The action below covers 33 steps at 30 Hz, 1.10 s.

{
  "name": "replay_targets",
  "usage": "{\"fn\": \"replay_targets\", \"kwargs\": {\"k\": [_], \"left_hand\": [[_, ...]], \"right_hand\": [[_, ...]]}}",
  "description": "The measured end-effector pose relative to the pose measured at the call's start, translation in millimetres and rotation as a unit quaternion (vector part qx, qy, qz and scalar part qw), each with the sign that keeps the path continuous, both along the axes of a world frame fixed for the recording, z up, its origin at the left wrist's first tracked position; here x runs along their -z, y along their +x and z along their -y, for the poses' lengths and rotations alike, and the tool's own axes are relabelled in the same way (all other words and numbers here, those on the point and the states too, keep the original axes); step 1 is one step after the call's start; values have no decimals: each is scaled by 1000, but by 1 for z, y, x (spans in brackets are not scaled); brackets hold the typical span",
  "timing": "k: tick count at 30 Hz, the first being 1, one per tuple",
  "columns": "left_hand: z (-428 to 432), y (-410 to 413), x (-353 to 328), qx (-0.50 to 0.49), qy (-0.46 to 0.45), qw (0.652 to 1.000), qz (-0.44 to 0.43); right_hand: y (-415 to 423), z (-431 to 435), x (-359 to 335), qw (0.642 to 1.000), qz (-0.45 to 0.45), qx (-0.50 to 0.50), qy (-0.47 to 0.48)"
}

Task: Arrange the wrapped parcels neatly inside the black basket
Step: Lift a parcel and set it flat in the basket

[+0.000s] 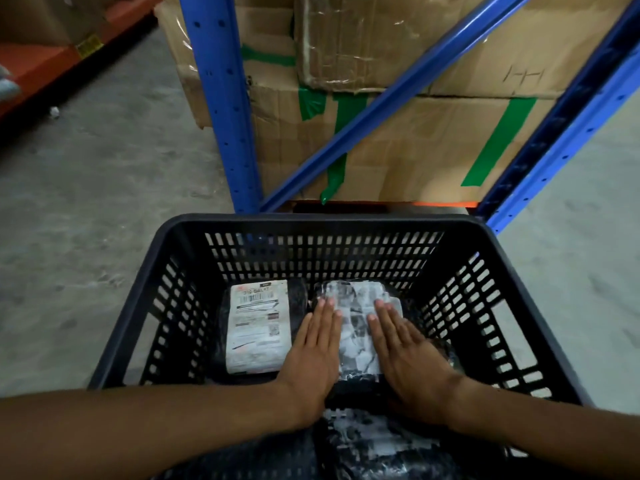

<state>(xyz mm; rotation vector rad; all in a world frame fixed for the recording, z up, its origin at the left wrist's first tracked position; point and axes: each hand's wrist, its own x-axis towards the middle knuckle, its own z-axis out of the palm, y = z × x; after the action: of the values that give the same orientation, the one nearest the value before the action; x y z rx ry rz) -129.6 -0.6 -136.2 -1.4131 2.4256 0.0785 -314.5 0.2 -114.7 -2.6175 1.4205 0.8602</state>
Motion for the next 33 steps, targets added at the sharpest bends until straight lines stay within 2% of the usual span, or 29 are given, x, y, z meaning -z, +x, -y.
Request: {"fn": "replay_targets", "kwargs": {"k": [3,6,8,10,12,13,14,16,17,18,19,20,23,26,29,31,33], "left_hand": [[4,0,1,20,9,1000,13],[14,3,-17,20,93,993,-63],[29,10,-41,23,151,973,-175],[50,21,-72,4,184,935,-303],[68,32,-98,-49,194,892,-406],[76,37,-108,-94,192,863,-458],[81,40,-117,-154,184,822,-516],[80,39,-129,-280,205,706,-617],[75,38,-128,-331,235,658,-634],[67,37,-126,-361,270,632,-631],[55,38,-121,-384,301,619,-615],[44,40,-115,-403,320,618,-594],[21,54,-98,-458,296,620,-564],[11,73,-96,-474,253,623,-569],[15,92,-96,-487,204,593,-607],[27,103,-88,-510,172,591,-600],[42,112,-72,-537,178,607,-558]], "right_hand": [[9,1,10,999,-33,23,-30],[10,6,-9,999,-8,44,1],[-3,17,-32,989,105,99,39],[-17,29,-64,963,228,136,35],[-34,44,-89,917,354,184,16],[-37,48,-100,870,429,243,17],[-37,53,-110,804,511,305,11],[-28,57,-120,615,641,456,53],[-22,58,-119,518,667,520,130],[-13,56,-118,453,664,560,202],[-4,50,-112,431,651,569,257],[6,44,-104,438,634,568,289],[34,29,-79,484,601,565,292],[60,29,-62,486,609,550,300],[87,47,-52,496,620,525,307],[105,62,-36,543,603,509,286],[121,75,-13,627,540,495,265]]}}
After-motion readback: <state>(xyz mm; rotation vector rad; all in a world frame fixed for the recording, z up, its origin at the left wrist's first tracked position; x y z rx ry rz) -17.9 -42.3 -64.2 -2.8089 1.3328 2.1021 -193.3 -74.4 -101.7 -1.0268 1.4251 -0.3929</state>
